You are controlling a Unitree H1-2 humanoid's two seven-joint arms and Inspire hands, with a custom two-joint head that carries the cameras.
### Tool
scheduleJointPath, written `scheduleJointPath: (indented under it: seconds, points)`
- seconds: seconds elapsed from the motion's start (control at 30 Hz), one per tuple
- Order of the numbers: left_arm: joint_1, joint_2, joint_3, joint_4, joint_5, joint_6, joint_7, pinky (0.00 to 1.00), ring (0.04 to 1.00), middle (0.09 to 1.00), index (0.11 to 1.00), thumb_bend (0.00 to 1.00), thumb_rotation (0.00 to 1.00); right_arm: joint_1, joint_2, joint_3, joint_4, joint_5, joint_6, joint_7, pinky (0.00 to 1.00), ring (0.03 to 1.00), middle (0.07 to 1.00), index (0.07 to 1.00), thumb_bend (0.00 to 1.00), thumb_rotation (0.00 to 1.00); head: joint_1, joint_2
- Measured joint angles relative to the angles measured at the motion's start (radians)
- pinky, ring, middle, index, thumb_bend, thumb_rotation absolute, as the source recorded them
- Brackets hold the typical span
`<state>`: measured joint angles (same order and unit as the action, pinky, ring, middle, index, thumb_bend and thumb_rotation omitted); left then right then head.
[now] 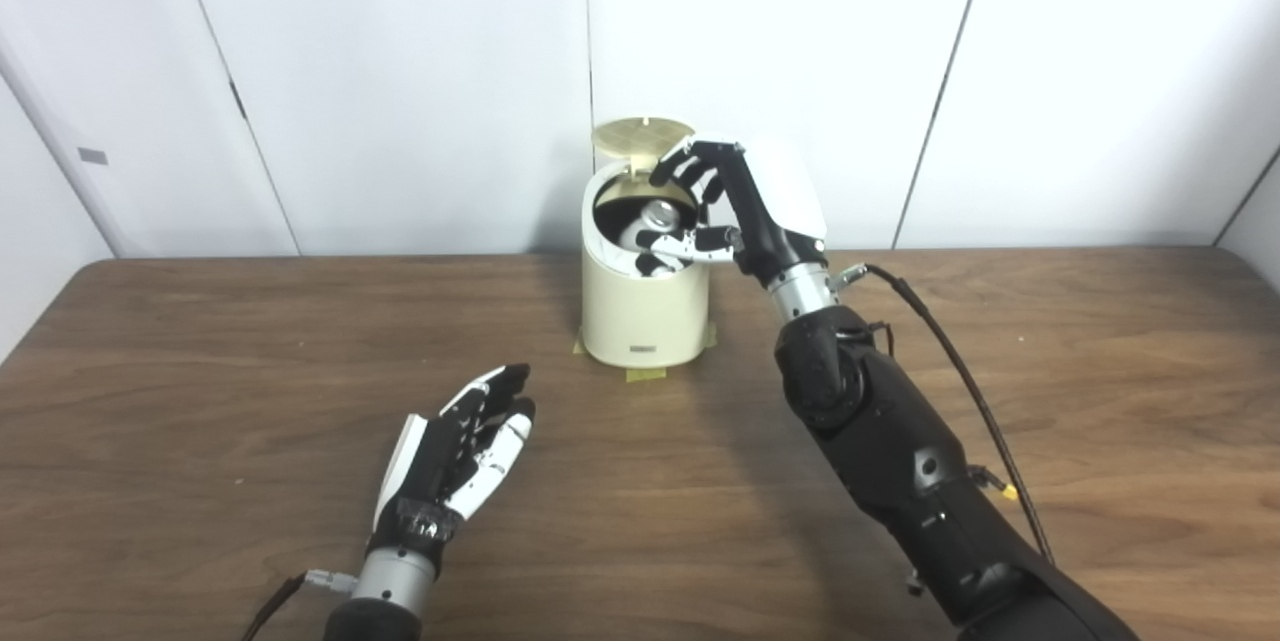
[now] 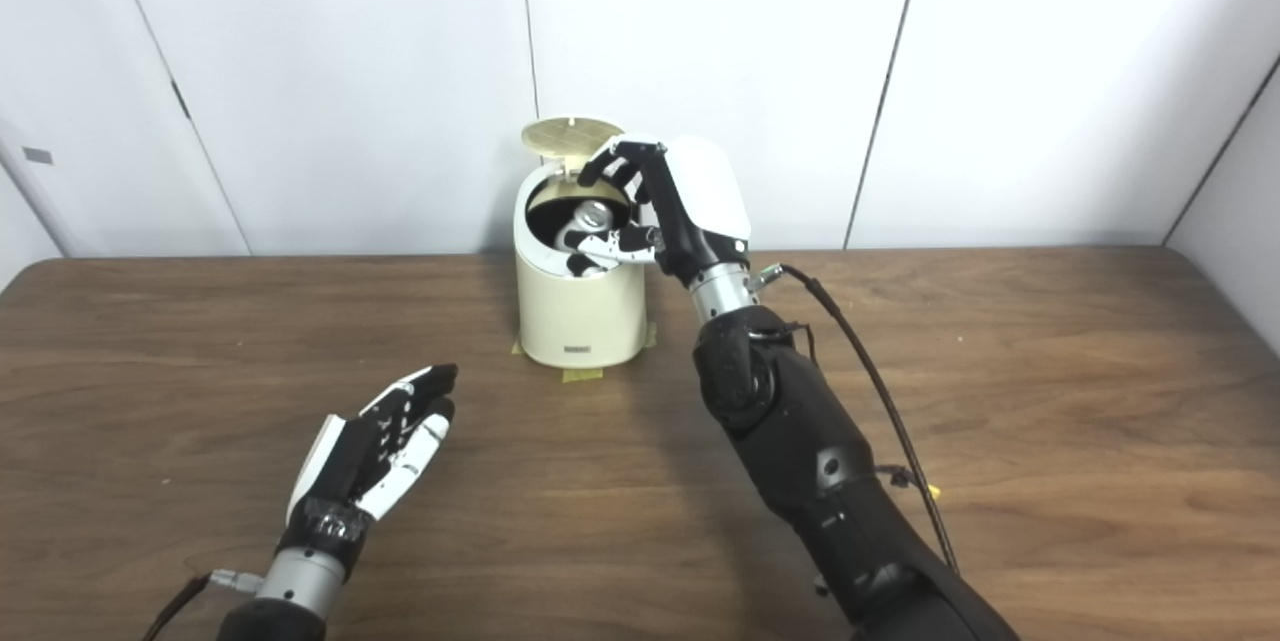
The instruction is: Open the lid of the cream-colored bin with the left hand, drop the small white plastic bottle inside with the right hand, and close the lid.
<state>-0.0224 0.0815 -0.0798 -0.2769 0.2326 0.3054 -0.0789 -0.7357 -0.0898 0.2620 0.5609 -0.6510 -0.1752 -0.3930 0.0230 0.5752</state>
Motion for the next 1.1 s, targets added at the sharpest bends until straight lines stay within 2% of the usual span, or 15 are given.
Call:
scheduleJointPath:
  seconds: [0.33,0.47,0.5,0.6,0.7,0.9,1.1]
  points:
    - [0.000,0.000,0.000,0.000,0.001,0.000,0.000,0.86,0.886,0.879,0.865,0.39,0.62,0.005,-0.001,-0.001,-0.002,-0.001,0.001,-0.001,0.45,0.555,0.627,0.495,0.52,0.14,0.002,0.000]
    - [0.000,0.000,0.000,0.000,0.002,0.000,0.000,0.85,0.883,0.878,0.867,0.38,0.62,0.008,0.004,-0.018,0.002,0.029,-0.042,-0.027,0.41,0.500,0.586,0.492,0.52,0.13,0.000,0.000]
    - [0.000,0.000,0.000,0.000,0.002,0.000,0.000,0.84,0.883,0.877,0.866,0.38,0.62,0.009,0.008,-0.026,0.002,0.041,-0.052,-0.036,0.41,0.486,0.537,0.493,0.52,0.06,0.000,0.000]
    - [0.000,0.000,-0.001,0.000,0.002,0.000,0.000,0.84,0.879,0.874,0.862,0.38,0.61,0.010,0.017,-0.047,0.003,0.071,-0.086,-0.055,0.40,0.426,0.518,0.502,0.52,0.01,0.000,0.000]
    - [0.000,0.000,-0.001,0.000,0.001,0.000,0.000,0.84,0.882,0.876,0.865,0.38,0.60,0.013,0.023,-0.055,0.003,0.075,-0.112,-0.078,0.37,0.428,0.504,0.498,0.50,0.00,0.000,0.000]
    - [0.000,-0.001,0.001,0.000,-0.002,0.000,0.001,0.83,0.877,0.874,0.865,0.39,0.60,0.021,0.026,-0.059,-0.007,0.069,-0.115,-0.110,0.37,0.424,0.494,0.501,0.50,0.00,-0.003,0.000]
    - [-0.001,-0.002,0.003,0.002,-0.003,0.000,0.001,0.85,0.877,0.868,0.866,0.39,0.62,0.064,0.024,-0.075,-0.071,0.080,-0.115,-0.105,0.36,0.429,0.495,0.497,0.50,0.00,-0.005,-0.002]
